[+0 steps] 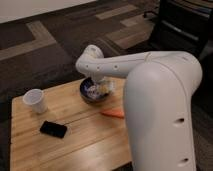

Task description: Place the white sponge in the ceramic bowl

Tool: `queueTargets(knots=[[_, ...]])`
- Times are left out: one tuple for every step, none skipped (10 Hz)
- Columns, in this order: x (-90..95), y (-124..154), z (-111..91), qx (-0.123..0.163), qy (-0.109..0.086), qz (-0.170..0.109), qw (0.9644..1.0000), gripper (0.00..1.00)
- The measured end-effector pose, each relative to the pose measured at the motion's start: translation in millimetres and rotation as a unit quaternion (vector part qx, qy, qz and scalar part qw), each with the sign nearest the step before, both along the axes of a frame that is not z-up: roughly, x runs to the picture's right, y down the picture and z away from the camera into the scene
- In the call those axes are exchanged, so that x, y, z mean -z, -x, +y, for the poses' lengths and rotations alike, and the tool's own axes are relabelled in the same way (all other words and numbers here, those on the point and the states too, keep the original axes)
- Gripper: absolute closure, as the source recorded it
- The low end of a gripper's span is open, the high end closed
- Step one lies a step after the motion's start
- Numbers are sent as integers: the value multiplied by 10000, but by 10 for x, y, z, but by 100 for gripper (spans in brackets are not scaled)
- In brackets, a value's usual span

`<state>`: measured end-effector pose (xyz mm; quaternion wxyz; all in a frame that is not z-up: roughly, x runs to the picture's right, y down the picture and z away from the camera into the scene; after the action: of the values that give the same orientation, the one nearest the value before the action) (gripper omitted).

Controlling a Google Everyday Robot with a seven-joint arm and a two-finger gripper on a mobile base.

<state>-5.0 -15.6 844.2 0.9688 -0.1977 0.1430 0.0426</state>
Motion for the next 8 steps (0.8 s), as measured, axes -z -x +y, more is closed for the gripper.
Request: queueTargets(knots=[[-92,44,-65,79,-1,-135,9999,100],[-171,130,-116,177,10,-302,9994,100],[-217,226,-135,257,33,-445,9987,99],[-253,327,-127,348,79,-624,9974,91],[-276,429,-92,452,140,-842,9953,78],[-274,546,-39,561,207,-1058,9926,69],[-273,574,-31,576,215,-1096,9921,68],[-274,553,-35,565,212,-1086,9923,68]])
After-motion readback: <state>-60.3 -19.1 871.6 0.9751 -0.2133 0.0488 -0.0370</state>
